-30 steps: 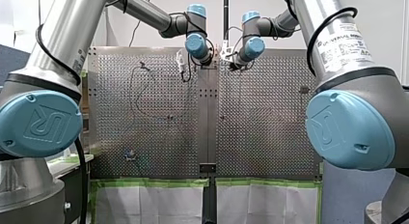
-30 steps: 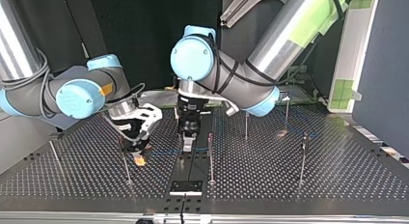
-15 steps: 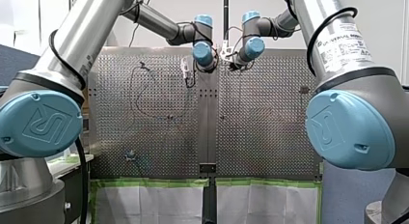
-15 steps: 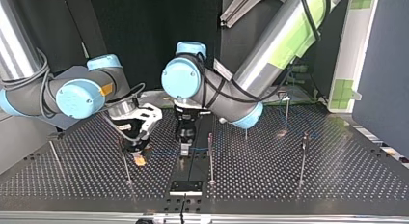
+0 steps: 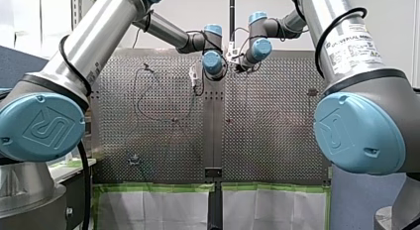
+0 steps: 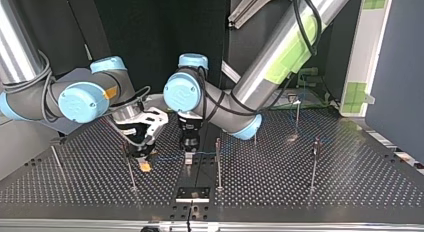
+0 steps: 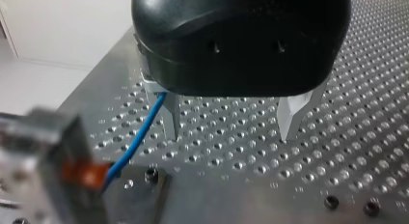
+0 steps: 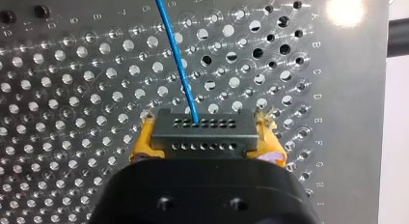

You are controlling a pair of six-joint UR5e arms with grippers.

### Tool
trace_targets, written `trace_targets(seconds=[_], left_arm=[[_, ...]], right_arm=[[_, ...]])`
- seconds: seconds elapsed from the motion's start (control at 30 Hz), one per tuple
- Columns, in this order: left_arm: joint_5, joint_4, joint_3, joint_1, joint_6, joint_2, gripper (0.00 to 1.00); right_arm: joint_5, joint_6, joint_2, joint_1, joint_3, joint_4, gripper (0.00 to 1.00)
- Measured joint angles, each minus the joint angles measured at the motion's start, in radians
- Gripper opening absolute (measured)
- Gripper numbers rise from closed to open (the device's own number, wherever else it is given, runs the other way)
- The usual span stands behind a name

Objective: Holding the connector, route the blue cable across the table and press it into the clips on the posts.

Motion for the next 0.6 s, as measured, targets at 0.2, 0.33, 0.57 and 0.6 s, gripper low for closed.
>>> trace_targets(seconds=[0.2,0.33,0.57,0.6], left_arm=[[-0.04,-0.003,0.0,-0.001,0.003,-0.001,0.84],[-0.052,-0.003,0.0,-0.002,0.004,-0.001,0.57],[-0.077,-0.003,0.0,-0.006,0.007,-0.001,0.0],[-0.082,-0.003,0.0,-0.007,0.007,-0.001,0.0]], right_arm=[[0.0,0.0,0.0,0.0,0.0,0.0,0.0],[0.0,0.0,0.0,0.0,0.0,0.001,0.0],[0.0,0.0,0.0,0.003,0.0,0.001,0.0],[0.0,0.0,0.0,0.004,0.0,0.001,0.0]])
